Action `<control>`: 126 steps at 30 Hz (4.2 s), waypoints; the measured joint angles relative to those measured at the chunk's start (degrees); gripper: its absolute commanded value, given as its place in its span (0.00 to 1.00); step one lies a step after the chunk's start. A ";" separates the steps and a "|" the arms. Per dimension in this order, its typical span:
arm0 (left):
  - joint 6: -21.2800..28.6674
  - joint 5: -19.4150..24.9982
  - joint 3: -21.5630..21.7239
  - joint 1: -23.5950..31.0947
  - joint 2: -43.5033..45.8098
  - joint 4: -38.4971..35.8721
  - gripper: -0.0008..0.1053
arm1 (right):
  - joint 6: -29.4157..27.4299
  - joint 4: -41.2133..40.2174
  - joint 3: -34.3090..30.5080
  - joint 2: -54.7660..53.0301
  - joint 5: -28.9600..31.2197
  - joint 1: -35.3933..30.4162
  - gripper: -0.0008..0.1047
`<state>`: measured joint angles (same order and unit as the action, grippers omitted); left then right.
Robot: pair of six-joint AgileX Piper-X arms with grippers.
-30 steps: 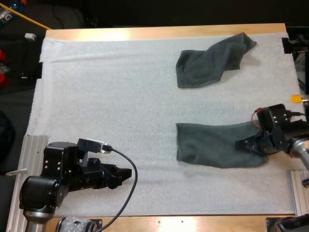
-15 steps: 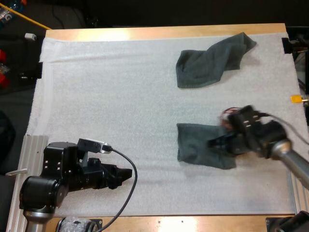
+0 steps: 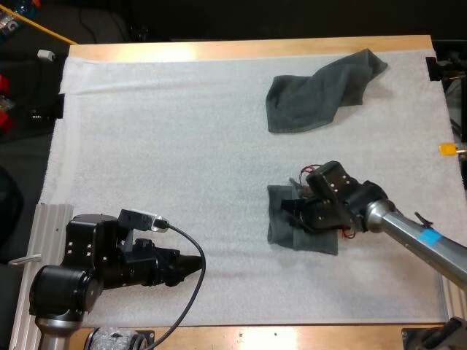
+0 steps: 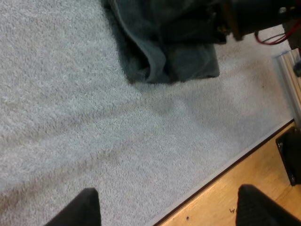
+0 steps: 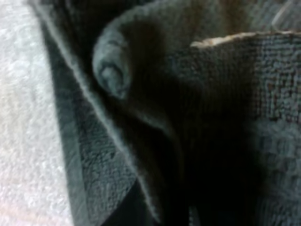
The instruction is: Pick towel from pile, fold and stack
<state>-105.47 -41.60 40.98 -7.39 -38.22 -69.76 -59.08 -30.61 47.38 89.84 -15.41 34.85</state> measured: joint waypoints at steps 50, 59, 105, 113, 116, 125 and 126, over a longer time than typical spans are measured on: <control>0.00 -0.22 0.00 0.00 0.00 0.00 0.56 | -4.75 -10.94 0.02 -25.51 6.40 9.41 0.67; 0.00 -0.22 0.00 0.00 0.00 0.59 0.56 | -6.08 -24.22 0.02 -43.37 11.70 9.41 0.67; -22.05 7.44 1.92 -21.99 -45.18 46.33 0.68 | -9.55 -38.61 0.02 -57.08 20.43 9.41 0.67; -22.26 5.46 8.50 -21.99 -56.17 47.16 0.67 | -9.55 -39.03 0.02 -57.08 20.43 9.41 0.67; -22.79 3.17 9.72 -21.99 -59.10 47.14 0.67 | -9.55 -39.03 0.02 -57.08 20.43 9.41 0.67; -23.25 0.48 11.53 -25.18 -62.48 46.03 0.67 | -9.68 -39.03 0.02 -57.08 20.43 9.41 0.67; -23.40 0.60 11.79 -26.16 -62.70 46.04 0.67 | -9.68 -39.03 0.02 -57.08 20.43 9.41 0.67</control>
<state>-128.87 -41.00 52.76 -33.56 -100.92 -23.72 -68.76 -69.65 47.40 32.76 5.02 44.27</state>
